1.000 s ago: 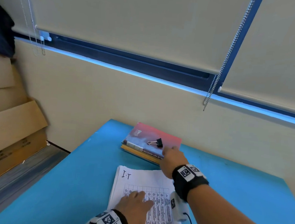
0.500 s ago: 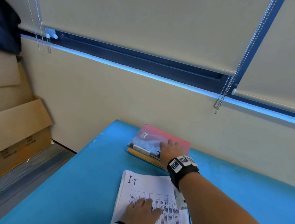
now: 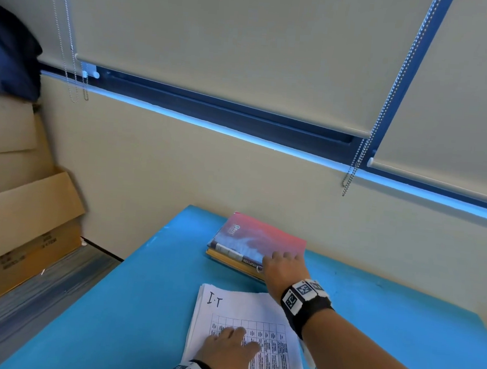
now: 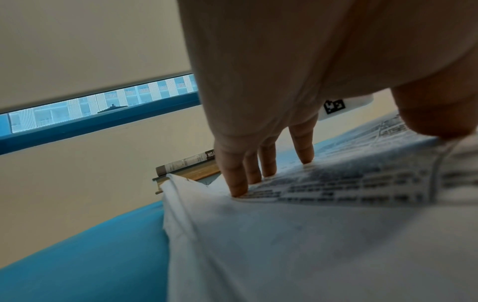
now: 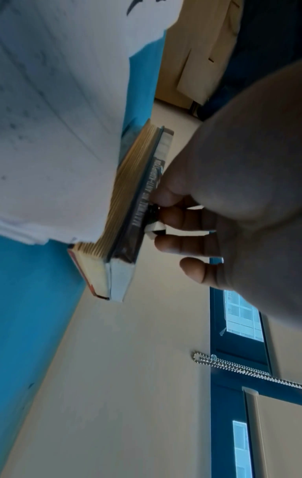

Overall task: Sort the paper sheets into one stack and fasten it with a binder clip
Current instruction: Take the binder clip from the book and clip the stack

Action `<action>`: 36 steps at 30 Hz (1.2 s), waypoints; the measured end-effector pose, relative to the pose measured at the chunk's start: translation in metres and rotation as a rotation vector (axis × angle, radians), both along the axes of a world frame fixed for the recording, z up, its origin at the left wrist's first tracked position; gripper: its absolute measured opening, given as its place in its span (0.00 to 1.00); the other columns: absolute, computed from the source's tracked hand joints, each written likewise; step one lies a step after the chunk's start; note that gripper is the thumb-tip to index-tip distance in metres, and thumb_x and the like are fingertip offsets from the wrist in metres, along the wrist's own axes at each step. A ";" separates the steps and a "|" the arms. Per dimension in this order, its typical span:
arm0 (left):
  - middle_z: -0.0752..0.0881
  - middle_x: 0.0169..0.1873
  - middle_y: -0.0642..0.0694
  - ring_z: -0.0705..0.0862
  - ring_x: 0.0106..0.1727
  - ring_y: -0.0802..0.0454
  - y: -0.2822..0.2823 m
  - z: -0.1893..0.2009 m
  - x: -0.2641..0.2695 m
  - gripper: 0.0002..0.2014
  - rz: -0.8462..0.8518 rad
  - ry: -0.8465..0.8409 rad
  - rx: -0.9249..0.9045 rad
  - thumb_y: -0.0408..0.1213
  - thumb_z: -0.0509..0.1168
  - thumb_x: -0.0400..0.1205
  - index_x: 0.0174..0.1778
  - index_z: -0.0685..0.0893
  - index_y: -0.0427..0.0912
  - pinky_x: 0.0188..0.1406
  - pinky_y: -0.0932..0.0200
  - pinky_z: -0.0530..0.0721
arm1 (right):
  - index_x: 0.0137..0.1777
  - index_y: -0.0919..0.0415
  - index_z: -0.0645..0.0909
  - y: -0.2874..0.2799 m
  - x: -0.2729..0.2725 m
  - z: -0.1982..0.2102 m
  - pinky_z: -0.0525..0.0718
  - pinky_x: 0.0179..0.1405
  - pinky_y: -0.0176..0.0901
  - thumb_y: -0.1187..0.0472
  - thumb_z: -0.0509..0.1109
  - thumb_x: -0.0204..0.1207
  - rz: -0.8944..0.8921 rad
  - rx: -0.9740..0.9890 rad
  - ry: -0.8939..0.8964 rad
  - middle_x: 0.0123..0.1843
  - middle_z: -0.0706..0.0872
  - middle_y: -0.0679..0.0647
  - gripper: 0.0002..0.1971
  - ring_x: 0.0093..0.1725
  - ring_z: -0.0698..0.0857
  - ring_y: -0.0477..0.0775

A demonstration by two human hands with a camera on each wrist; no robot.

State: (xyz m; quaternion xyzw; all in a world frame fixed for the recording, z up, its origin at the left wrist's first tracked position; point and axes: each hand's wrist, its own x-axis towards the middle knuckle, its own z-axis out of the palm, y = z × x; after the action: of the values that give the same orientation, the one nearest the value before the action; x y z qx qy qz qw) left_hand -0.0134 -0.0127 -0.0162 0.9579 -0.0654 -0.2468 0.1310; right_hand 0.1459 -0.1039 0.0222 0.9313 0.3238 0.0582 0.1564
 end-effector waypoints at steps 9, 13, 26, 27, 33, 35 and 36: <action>0.50 0.86 0.39 0.49 0.86 0.37 0.003 -0.004 0.001 0.29 -0.015 -0.013 0.015 0.39 0.63 0.83 0.80 0.61 0.52 0.80 0.33 0.53 | 0.66 0.58 0.77 -0.013 -0.006 0.003 0.74 0.61 0.58 0.60 0.57 0.82 0.006 0.041 0.043 0.62 0.79 0.58 0.15 0.61 0.78 0.63; 0.50 0.86 0.40 0.48 0.86 0.38 0.005 -0.005 0.002 0.30 -0.011 0.009 0.005 0.39 0.63 0.83 0.80 0.61 0.54 0.80 0.32 0.52 | 0.58 0.54 0.75 -0.015 -0.025 0.003 0.75 0.55 0.55 0.62 0.57 0.79 -0.091 0.288 0.128 0.57 0.81 0.55 0.11 0.57 0.80 0.62; 0.74 0.76 0.50 0.78 0.69 0.51 0.018 0.027 -0.012 0.24 0.378 -0.177 -0.465 0.43 0.60 0.81 0.76 0.74 0.52 0.65 0.58 0.77 | 0.37 0.63 0.81 -0.057 -0.121 -0.013 0.85 0.44 0.52 0.64 0.69 0.78 -0.275 1.250 0.709 0.36 0.89 0.60 0.08 0.35 0.85 0.52; 0.77 0.72 0.50 0.80 0.65 0.51 0.020 0.027 -0.012 0.23 0.441 -0.208 -0.585 0.43 0.59 0.81 0.74 0.75 0.53 0.62 0.57 0.79 | 0.37 0.63 0.82 -0.058 -0.126 -0.012 0.85 0.43 0.52 0.63 0.70 0.78 -0.274 1.272 0.744 0.35 0.90 0.59 0.08 0.34 0.85 0.52; 0.86 0.37 0.50 0.83 0.38 0.53 -0.001 0.032 -0.026 0.09 0.545 -0.284 -1.063 0.44 0.60 0.85 0.45 0.85 0.52 0.40 0.59 0.79 | 0.44 0.68 0.81 -0.056 -0.147 -0.004 0.77 0.30 0.40 0.62 0.68 0.80 -0.207 1.340 0.916 0.35 0.89 0.60 0.08 0.34 0.85 0.53; 0.79 0.27 0.50 0.77 0.29 0.52 -0.007 0.030 -0.032 0.11 0.536 -0.299 -1.107 0.46 0.59 0.82 0.36 0.82 0.48 0.33 0.56 0.77 | 0.46 0.71 0.81 -0.053 -0.152 0.002 0.80 0.30 0.42 0.65 0.66 0.81 -0.169 1.363 0.988 0.34 0.90 0.62 0.08 0.34 0.88 0.57; 0.76 0.24 0.52 0.74 0.28 0.52 -0.009 0.030 -0.034 0.12 0.538 -0.314 -1.113 0.45 0.59 0.82 0.34 0.79 0.47 0.33 0.55 0.75 | 0.47 0.72 0.81 -0.052 -0.155 0.006 0.81 0.30 0.43 0.66 0.65 0.82 -0.155 1.364 1.013 0.34 0.90 0.61 0.08 0.34 0.90 0.58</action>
State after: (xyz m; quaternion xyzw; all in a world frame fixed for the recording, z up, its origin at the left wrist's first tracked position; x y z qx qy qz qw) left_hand -0.0474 -0.0214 0.0137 0.7542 0.0406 0.0090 0.6553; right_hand -0.0088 -0.1559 0.0278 0.7548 0.1839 -0.1940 -0.5990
